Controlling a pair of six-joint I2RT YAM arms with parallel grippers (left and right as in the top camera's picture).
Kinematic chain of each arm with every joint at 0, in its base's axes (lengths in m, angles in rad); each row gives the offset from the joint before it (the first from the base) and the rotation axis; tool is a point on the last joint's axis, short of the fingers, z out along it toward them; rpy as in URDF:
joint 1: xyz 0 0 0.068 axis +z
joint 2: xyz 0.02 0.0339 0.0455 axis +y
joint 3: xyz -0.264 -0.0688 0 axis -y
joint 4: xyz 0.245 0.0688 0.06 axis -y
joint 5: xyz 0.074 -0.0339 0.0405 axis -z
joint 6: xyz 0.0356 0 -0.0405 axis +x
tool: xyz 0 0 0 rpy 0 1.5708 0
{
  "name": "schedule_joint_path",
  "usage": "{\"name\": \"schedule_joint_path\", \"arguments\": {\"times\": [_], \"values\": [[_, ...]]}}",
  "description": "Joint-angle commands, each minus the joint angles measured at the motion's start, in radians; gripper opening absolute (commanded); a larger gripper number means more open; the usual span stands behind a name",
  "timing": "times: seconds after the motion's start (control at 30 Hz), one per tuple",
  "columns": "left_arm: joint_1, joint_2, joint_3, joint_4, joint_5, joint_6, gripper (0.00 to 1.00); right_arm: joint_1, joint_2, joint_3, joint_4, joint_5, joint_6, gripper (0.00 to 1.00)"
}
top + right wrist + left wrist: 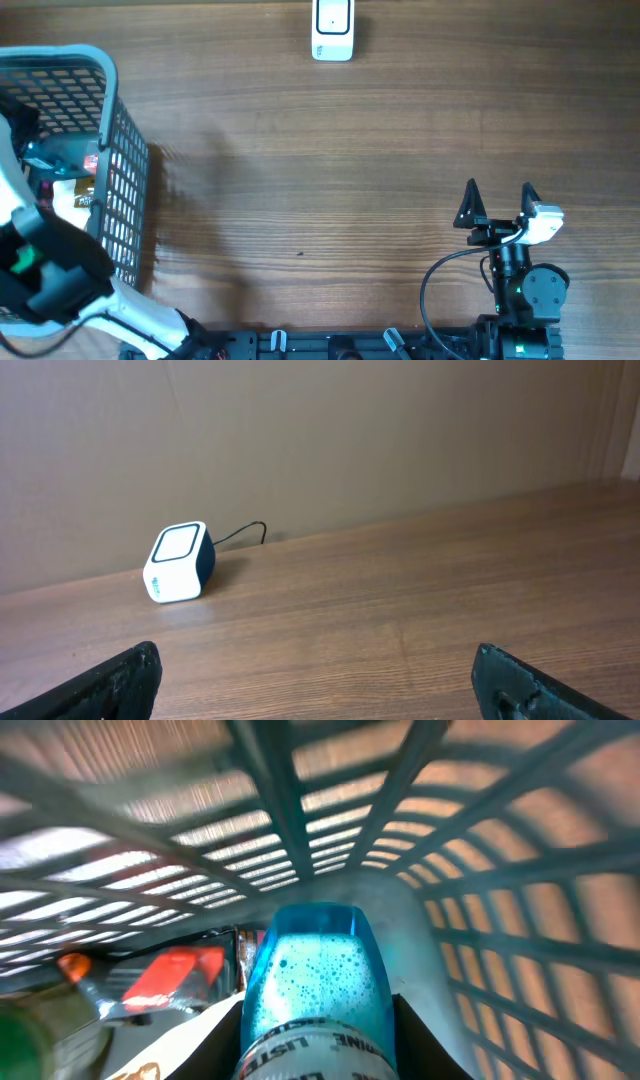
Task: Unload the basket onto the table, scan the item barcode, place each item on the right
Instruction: 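Lift the mouthwash bottle out of the basket with the left gripper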
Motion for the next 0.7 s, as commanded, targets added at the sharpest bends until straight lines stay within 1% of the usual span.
{"name": "schedule_joint_path", "arguments": {"times": [0.0, 0.17, 0.37, 0.43, 0.6, 0.67], "values": [[0.004, -0.180, 0.013, -0.008, -0.005, 0.004, 0.22, 0.001, -0.005, -0.001, 0.003, -0.010, -0.015, 1.00], [0.004, -0.327, 0.013, -0.019, 0.085, 0.004, 0.23, 0.001, -0.005, -0.001, 0.003, -0.010, -0.014, 1.00], [0.004, -0.487, 0.013, -0.016, 0.270, 0.004, 0.25, 0.001, -0.005, -0.001, 0.003, -0.010, -0.015, 1.00], [0.004, -0.534, 0.013, -0.002, 0.370, 0.001, 0.25, 0.001, -0.005, -0.001, 0.003, -0.010, -0.015, 1.00], [0.004, -0.609, 0.013, 0.055, 0.691, -0.002, 0.25, 0.001, -0.005, -0.001, 0.003, -0.010, -0.014, 1.00], [0.004, -0.618, 0.013, 0.075, 0.803, -0.040, 0.25, 0.001, -0.005, -0.001, 0.003, -0.010, -0.015, 1.00]]}}
